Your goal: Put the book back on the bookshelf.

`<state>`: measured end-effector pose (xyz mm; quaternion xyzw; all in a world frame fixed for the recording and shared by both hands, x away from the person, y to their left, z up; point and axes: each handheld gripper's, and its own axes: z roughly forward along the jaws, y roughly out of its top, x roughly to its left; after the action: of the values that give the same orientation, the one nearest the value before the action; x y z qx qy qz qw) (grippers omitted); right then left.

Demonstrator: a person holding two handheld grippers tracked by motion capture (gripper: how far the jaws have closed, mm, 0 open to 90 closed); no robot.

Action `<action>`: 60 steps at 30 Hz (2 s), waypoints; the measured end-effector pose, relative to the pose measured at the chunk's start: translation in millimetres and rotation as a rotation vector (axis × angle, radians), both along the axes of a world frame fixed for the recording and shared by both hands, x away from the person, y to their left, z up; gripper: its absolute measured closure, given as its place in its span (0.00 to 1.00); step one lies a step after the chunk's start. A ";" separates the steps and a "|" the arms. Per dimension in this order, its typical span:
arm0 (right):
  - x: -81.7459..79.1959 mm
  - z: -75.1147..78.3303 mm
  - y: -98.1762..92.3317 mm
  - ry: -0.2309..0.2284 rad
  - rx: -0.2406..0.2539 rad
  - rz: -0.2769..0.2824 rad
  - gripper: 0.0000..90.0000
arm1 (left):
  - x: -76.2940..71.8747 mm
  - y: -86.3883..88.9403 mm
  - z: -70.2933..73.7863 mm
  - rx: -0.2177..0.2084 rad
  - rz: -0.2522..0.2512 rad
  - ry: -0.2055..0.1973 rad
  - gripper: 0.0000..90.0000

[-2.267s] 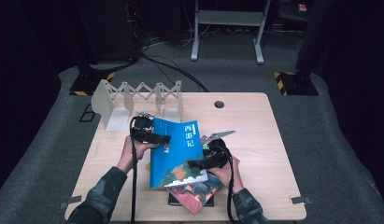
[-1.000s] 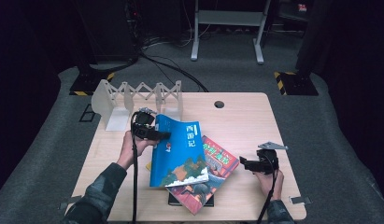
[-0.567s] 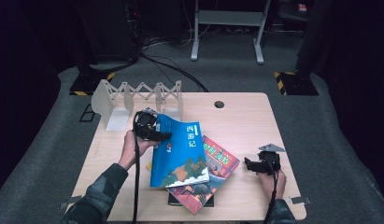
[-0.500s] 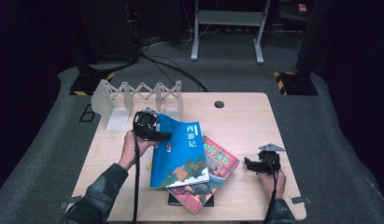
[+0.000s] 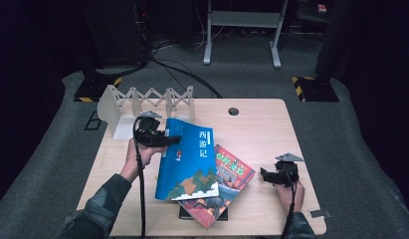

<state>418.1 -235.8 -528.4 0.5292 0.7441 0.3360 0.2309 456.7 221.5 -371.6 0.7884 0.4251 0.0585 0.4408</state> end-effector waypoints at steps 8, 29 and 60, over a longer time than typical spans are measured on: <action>0.0 0.0 0.0 -0.001 0.000 -0.001 0.15 | -12.4 10.5 25.0 -0.008 -0.004 -0.078 0.64; 0.0 0.0 0.0 -0.001 0.000 -0.001 0.15 | -41.3 55.3 87.5 0.016 0.122 -0.320 0.69; 0.3 0.2 0.0 -0.001 -0.001 -0.004 0.15 | -26.6 123.5 94.8 0.058 0.441 -0.426 0.69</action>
<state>418.4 -235.8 -528.3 0.5303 0.7433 0.3353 0.2320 430.1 345.0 -276.8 0.6594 0.4820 0.3288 0.4740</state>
